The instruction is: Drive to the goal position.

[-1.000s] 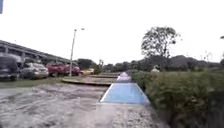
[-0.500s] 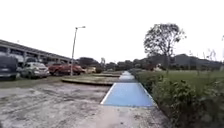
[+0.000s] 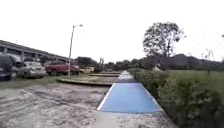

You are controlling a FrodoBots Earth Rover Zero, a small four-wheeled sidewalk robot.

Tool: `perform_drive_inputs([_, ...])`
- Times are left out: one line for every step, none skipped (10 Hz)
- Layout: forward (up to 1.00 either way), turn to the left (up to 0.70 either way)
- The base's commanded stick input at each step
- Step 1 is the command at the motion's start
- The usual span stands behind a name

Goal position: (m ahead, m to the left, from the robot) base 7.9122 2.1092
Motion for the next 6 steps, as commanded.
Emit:
perform_drive_inputs([0.50, 0.00])
perform_drive_inputs([0.50, 0.00])
perform_drive_inputs([0.50, 0.00])
perform_drive_inputs([0.50, 0.00])
perform_drive_inputs([0.50, 0.00])
perform_drive_inputs([0.50, 0.00])
